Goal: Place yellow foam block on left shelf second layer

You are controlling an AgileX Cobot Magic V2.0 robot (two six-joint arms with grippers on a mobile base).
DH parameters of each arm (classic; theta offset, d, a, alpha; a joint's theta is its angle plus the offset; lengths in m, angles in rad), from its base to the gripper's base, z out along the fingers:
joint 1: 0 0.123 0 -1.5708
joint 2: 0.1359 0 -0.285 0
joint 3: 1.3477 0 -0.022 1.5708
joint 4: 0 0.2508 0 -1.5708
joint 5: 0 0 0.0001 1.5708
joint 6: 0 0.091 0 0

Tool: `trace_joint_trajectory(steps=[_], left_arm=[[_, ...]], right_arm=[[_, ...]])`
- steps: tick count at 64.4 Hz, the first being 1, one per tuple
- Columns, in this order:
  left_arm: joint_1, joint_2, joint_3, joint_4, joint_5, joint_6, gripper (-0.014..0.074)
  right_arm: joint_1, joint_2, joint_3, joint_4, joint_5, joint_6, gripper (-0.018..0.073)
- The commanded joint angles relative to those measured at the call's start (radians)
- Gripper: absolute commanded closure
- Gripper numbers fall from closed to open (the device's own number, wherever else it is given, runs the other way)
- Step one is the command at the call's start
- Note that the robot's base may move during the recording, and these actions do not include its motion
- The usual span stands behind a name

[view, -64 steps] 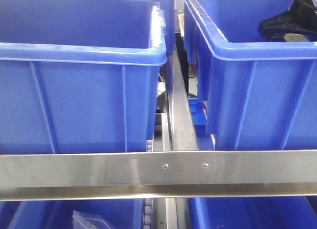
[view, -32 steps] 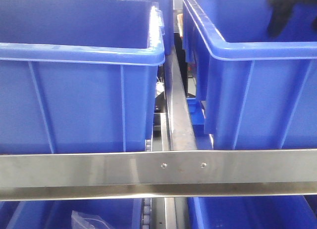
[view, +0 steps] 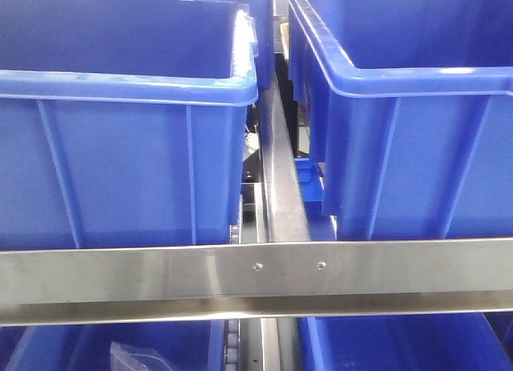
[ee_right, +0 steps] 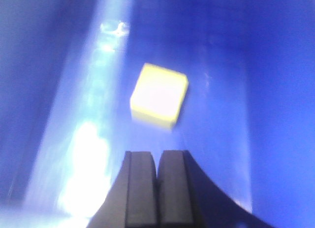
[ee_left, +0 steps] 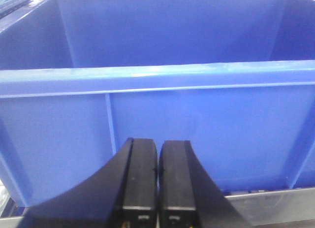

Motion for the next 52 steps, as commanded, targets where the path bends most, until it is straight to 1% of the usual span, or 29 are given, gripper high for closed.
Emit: trace_joint_trajectory(steps=[1, 10, 30, 40, 52], left_arm=[[0.000, -0.016, 0.026, -0.003, -0.086, -0.004, 0.0460], [0.000, -0.016, 0.026, -0.003, -0.086, -0.004, 0.0460], [0.000, -0.016, 0.026, -0.003, -0.086, -0.004, 0.0460], [0.000, -0.016, 0.026, -0.003, -0.086, -0.004, 0.0460], [0.000, -0.016, 0.026, -0.003, -0.086, -0.004, 0.0460]], right_arm=[[-0.010, -0.147, 0.045, 0.010, -0.088, -0.008, 0.0504], [-0.010, -0.326, 0.158, 0.052, -0.086, -0.007, 0.0504], [-0.010, -0.688, 0.401, 0.052, -0.077, -0.007, 0.0504], [-0.010, -0.791, 0.477, 0.052, -0.075, -0.007, 0.0504], [-0.010, -0.800, 0.509, 0.052, -0.073, -0.007, 0.0504]])
